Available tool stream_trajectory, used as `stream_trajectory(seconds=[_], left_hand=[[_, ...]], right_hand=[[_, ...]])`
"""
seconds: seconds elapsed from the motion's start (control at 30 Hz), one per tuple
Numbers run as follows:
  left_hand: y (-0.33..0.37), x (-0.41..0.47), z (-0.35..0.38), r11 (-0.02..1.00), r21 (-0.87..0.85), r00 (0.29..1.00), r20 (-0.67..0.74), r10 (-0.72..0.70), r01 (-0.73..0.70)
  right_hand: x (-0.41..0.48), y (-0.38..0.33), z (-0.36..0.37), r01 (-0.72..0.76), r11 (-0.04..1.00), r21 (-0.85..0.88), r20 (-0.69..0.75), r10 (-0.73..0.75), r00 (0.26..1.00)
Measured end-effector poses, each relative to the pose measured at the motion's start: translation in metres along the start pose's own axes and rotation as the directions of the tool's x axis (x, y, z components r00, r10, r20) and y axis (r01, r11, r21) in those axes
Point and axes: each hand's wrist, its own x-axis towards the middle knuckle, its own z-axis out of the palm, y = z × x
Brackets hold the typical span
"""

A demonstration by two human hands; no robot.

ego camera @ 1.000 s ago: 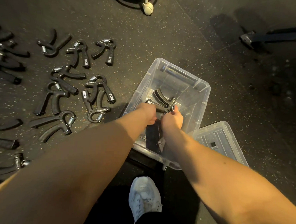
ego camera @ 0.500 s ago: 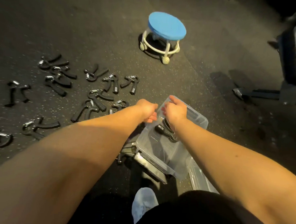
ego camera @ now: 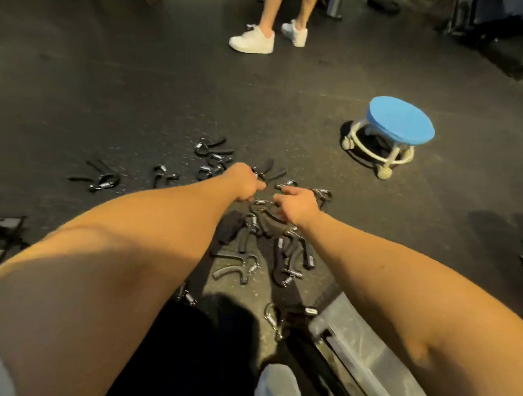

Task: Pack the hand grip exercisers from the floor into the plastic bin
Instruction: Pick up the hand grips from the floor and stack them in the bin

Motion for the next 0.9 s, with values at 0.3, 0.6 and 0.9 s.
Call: stream_trajectory(seconds=[0.3,0.6,0.9], left_hand=[[-0.113,0.068,-0.002,0.988,0.137,0.998,-0.015,-0.066,0.067],[-0.212,0.079,0.044,0.962,0.220,0.972,0.206,0.115,-0.160],[-0.250,0.066,0.086,0.671,0.606,0.900,0.351,0.257,-0.428]], right_hand=[[0.057,0.053,0.117,0.003,0.996,-0.088,0.161,0.012,0.987],[0.027,0.113,0.136,0.187,0.785,-0.590,0.237,-0.053,0.970],[0.024,0.159,0.131,0.253,0.462,-0.850,0.166,-0.220,0.961]])
